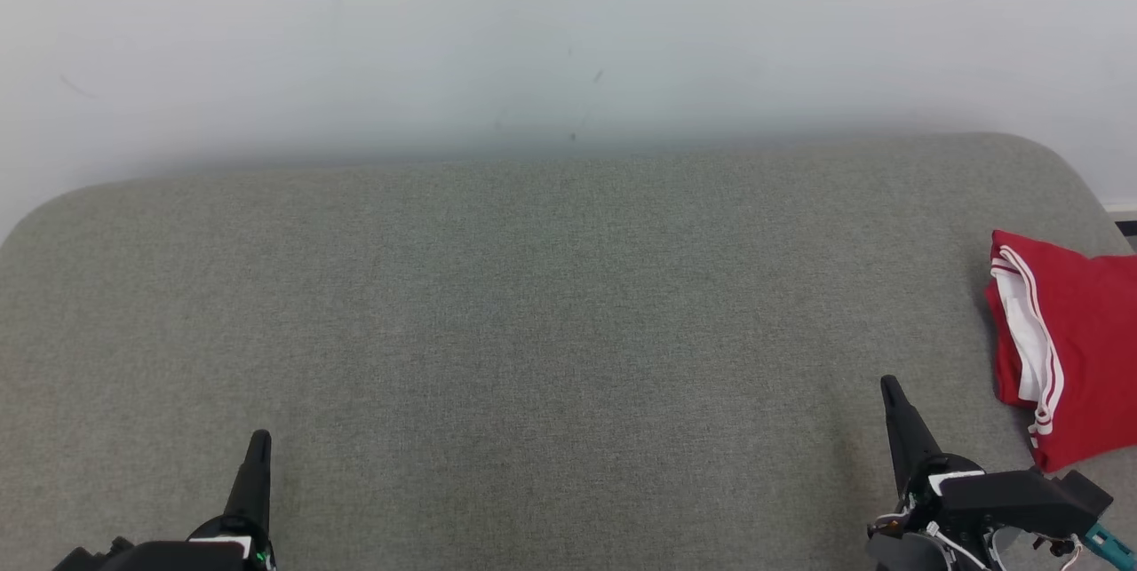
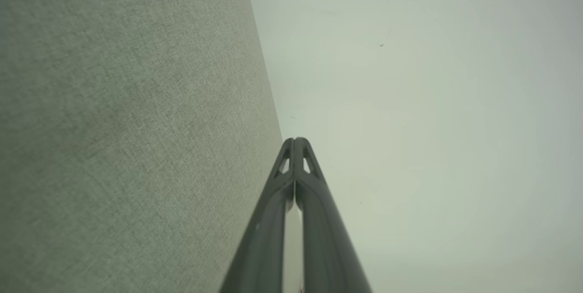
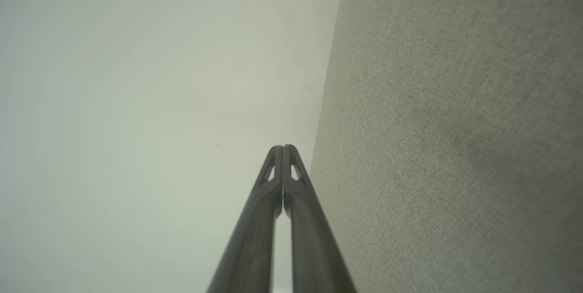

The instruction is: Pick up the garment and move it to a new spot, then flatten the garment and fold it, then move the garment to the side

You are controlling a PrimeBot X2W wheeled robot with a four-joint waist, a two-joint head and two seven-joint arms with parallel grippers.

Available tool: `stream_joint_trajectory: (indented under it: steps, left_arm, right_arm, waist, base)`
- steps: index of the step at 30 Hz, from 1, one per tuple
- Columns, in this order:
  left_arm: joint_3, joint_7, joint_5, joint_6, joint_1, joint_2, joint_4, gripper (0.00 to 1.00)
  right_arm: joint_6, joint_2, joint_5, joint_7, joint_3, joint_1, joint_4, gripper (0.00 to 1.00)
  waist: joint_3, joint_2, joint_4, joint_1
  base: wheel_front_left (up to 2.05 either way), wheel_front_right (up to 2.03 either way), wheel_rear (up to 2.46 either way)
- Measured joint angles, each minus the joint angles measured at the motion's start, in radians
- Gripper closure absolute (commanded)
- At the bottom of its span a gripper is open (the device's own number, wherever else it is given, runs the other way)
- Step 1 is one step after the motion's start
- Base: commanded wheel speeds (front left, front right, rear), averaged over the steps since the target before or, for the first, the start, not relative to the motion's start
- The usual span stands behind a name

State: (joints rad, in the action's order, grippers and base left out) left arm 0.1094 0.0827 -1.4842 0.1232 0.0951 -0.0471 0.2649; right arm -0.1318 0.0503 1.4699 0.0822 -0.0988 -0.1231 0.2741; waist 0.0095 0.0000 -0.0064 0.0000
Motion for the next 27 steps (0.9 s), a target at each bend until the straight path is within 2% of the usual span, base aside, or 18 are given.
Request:
stream_joint_trajectory:
  steps: [18, 27]
  left_arm:
    - [0.004, 0.032, -0.123, 0.006, 0.012, -0.001, -0.015, 1.0]
    - [0.004, 0.033, -0.125, 0.007, 0.013, -0.001, -0.016, 1.0]
  right_arm:
    - [0.0, 0.0, 0.139, 0.032, -0.016, 0.005, -0.027, 1.0]
    - [0.0, 0.0, 0.142, 0.033, -0.017, 0.006, -0.027, 1.0]
  waist:
    - [-0.008, 0.0, 0.006, 0.0]
    - [-0.008, 0.0, 0.006, 0.0]
  base:
    - [0.0, 0.0, 0.0]
    - [0.0, 0.0, 0.0]
